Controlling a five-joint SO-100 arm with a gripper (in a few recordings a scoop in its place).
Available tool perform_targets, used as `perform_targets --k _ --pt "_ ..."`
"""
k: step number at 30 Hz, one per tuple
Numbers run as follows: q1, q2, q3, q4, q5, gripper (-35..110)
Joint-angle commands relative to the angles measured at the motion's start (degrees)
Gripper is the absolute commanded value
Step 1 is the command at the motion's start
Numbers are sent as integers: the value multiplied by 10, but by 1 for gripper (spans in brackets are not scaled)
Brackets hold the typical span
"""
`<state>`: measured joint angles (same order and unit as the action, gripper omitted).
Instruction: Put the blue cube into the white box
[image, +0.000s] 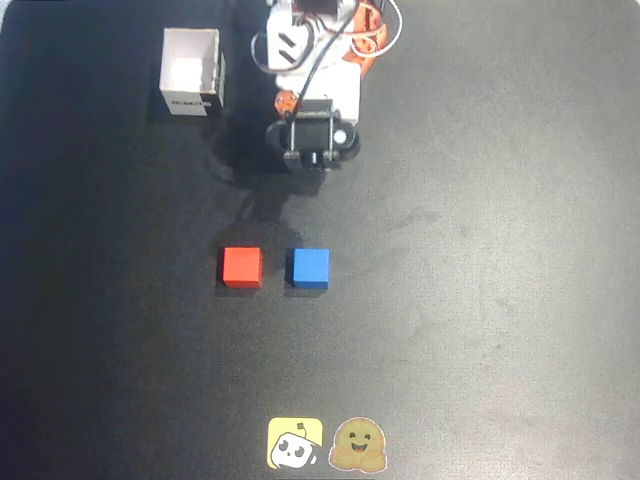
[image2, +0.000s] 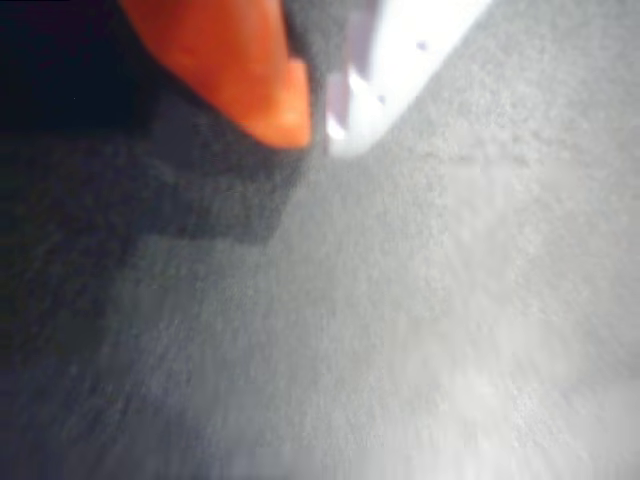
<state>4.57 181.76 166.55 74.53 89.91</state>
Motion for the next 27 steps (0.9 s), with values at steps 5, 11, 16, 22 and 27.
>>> perform_targets --k 5,11,16,22,27 --pt "5 -242 -243 10 -36 0" --pt "7 -477 -422 -21 -60 0" --pt "2 -623 -509 -61 -58 0" --pt "2 -750 -605 -72 -59 0" --pt "-10 -783 -628 -76 -50 4"
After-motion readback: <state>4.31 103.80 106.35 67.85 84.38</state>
